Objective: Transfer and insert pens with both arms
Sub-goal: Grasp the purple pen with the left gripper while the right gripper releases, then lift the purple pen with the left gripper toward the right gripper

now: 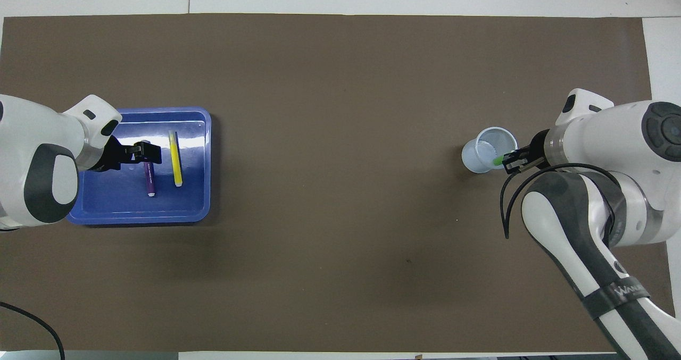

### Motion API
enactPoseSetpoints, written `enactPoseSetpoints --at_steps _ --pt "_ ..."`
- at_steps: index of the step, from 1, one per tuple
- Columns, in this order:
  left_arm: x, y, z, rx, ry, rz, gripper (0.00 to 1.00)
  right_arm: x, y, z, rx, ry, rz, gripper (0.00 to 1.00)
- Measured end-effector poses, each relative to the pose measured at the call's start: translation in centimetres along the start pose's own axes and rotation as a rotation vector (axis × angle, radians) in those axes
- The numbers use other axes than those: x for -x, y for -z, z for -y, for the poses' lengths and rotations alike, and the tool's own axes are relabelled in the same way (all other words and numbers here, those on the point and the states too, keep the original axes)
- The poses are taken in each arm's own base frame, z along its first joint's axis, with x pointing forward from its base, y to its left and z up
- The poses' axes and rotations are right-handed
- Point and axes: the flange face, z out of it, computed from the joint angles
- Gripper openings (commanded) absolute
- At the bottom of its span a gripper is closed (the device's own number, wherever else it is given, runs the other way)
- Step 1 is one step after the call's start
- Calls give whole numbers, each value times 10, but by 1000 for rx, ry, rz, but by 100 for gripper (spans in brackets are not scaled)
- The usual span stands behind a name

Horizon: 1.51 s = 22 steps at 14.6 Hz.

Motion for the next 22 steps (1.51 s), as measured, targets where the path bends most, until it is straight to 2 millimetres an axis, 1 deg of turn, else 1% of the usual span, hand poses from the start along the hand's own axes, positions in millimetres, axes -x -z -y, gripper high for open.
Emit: enactPoseSetpoints --at_steps 1,2,4,6,8,10,11,12,13,15,16,17,19,20,22 --pt "-3 -6 3 -6 -13 0 100 0 -1 0 0 0 1 89" --pt "-6 -12 5 -9 -27 4 100 1 -2 0 -2 0 5 100" --pt "-11 -22 7 -13 -44 1 99 2 -4 0 -3 -1 8 100" --pt "-14 -31 7 -15 -50 3 95 1 1 -1 -4 -1 9 100" --pt "-15 -40 8 -17 -51 8 89 -8 19 -1 -7 3 11 100" --pt "-17 -47 8 -18 -52 9 80 -22 50 2 -34 -4 -5 100" --pt "-17 -49 8 -19 -54 9 73 -28 64 6 -78 -23 -21 100" --pt "-17 -51 6 -19 -59 11 65 -33 75 12 -133 -47 -41 100" --pt "-17 -54 6 -19 -64 15 60 -37 82 18 -181 -81 -59 100" --pt "-19 -53 5 -20 -77 12 53 -44 88 35 -277 -191 -76 100" --pt "-19 -53 5 -20 -78 11 45 -48 89 48 -322 -262 -73 100" --pt "-19 -52 5 -21 -79 10 34 -52 89 61 -360 -339 -64 100" --pt "-21 -50 7 -23 -80 4 6 -60 92 92 -442 -494 -39 100" --pt "-21 -50 7 -23 -81 4 0 -64 95 104 -480 -552 -34 100" --pt "-22 -49 7 -23 -81 3 0 -70 99 122 -522 -633 -42 100"
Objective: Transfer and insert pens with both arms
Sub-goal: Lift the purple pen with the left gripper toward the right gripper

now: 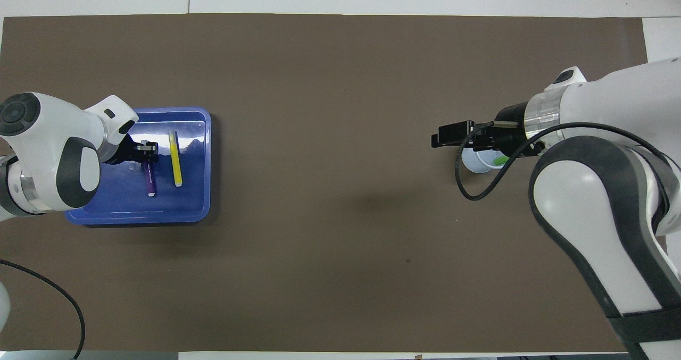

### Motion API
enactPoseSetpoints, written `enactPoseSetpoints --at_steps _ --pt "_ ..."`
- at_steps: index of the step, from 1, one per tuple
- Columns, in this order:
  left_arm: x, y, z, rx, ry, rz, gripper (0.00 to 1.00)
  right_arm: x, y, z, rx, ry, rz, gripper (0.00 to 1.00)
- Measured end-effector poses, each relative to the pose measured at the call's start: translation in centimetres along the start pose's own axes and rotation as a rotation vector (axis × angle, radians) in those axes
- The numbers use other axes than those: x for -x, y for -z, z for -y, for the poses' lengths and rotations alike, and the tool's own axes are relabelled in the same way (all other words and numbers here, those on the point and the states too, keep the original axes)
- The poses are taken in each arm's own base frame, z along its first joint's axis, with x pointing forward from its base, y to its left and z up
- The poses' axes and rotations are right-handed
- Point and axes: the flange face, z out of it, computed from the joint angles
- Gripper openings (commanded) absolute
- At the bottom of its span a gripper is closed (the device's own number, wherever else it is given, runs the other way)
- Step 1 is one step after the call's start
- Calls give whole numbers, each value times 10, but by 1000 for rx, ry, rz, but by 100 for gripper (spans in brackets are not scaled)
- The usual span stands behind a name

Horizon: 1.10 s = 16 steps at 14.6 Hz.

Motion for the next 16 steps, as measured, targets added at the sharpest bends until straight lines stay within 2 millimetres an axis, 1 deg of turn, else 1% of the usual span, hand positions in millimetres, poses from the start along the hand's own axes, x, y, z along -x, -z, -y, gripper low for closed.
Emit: enactPoseSetpoints --at_steps 5,7,9,13,14,16 --pt "0 0 0 0 0 1 0 22 -22 50 -54 -177 -48 100" --pt "-2 3 0 2 0 14 0 30 -30 65 -68 -221 -64 100" --pt "-6 14 0 14 12 43 0 35 -34 71 -79 -239 -58 100" --pt "-10 42 7 118 128 127 0 33 -32 70 -128 -284 -39 100" --pt "-11 53 5 131 178 155 0 33 -32 71 -152 -305 -28 100" --pt "-12 80 -5 182 296 206 0 34 -34 71 -181 -334 -10 100"
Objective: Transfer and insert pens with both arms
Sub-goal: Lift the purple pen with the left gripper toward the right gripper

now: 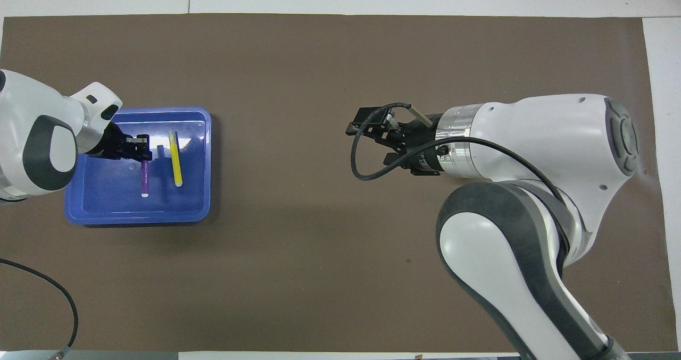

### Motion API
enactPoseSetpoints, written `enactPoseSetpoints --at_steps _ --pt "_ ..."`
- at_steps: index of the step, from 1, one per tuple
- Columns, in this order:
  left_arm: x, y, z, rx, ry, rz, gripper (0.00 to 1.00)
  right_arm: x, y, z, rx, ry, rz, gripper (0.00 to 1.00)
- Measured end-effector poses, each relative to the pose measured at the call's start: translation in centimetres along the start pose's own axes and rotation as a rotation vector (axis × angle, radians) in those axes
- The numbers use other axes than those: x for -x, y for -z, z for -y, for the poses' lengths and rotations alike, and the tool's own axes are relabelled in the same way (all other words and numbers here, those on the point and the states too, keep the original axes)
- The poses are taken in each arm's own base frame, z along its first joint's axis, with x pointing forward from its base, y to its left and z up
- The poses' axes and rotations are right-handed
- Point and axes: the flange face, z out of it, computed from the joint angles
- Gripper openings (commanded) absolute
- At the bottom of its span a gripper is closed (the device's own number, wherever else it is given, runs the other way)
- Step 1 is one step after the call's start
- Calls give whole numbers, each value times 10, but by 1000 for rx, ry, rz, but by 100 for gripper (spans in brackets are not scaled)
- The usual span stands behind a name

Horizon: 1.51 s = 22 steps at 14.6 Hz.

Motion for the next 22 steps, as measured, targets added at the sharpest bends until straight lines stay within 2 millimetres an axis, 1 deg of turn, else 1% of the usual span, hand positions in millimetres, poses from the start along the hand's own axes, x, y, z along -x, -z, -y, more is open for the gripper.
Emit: enactPoseSetpoints --at_steps 2,5,6,7,9,11,14,16,18,20,22 --pt "12 23 -17 74 126 53 0 1 -1 0 -8 -15 7 100" --pt "38 53 -42 181 352 150 0 9 -6 6 -41 -88 23 100" --pt "47 60 -53 214 413 174 0 13 -7 9 -54 -88 14 100" --pt "55 66 -67 239 473 196 0 19 -11 13 -60 -79 10 100" --pt "71 73 -95 275 593 244 0 38 -23 21 -58 -55 25 100" --pt "85 73 -120 294 689 303 0 58 -34 31 -81 -62 7 100" --pt "107 57 -155 282 781 380 0 86 -47 43 -112 -60 -10 100" --pt "118 48 -172 279 843 400 0 95 -51 45 -110 -48 -2 100" --pt "126 46 -175 297 890 419 0 98 -53 45 -101 -32 -2 95" --pt "133 48 -171 325 937 417 0 100 -55 44 -56 17 -9 82" --pt "143 50 -165 356 972 421 0 101 -56 43 -32 45 -17 81"
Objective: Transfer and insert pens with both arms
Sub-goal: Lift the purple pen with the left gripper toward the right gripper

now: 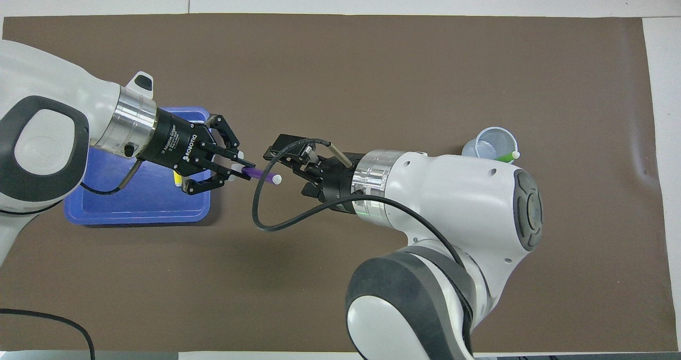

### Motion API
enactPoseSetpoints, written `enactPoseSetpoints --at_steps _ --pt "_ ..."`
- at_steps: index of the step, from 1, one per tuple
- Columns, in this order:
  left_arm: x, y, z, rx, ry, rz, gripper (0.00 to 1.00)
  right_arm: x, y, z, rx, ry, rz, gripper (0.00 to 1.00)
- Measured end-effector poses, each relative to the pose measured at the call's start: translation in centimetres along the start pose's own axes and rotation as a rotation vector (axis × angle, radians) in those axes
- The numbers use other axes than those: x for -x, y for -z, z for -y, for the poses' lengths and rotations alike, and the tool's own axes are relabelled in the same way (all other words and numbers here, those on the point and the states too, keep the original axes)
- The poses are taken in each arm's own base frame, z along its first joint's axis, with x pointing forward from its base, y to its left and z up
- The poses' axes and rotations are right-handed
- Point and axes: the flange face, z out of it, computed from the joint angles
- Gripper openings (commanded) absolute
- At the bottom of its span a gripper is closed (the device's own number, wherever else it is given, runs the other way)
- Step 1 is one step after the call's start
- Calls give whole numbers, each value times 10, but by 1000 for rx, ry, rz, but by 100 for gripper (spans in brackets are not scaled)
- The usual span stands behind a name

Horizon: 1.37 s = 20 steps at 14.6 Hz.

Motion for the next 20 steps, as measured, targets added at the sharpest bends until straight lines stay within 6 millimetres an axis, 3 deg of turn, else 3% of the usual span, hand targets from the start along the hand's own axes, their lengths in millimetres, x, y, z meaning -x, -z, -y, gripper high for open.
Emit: enactPoseSetpoints --at_steps 3,13,16,19,20 --pt "3 -1 10 36 27 11 0 0 0 1 2 13 -3 77" --pt "4 -17 13 64 73 35 0 6 5 9 38 71 5 55" --pt "4 -17 13 67 75 39 0 7 5 9 41 75 6 40" --pt "5 -16 13 69 75 42 0 7 5 9 46 82 2 4" --pt "5 -16 14 69 75 42 0 6 5 9 46 83 2 0"
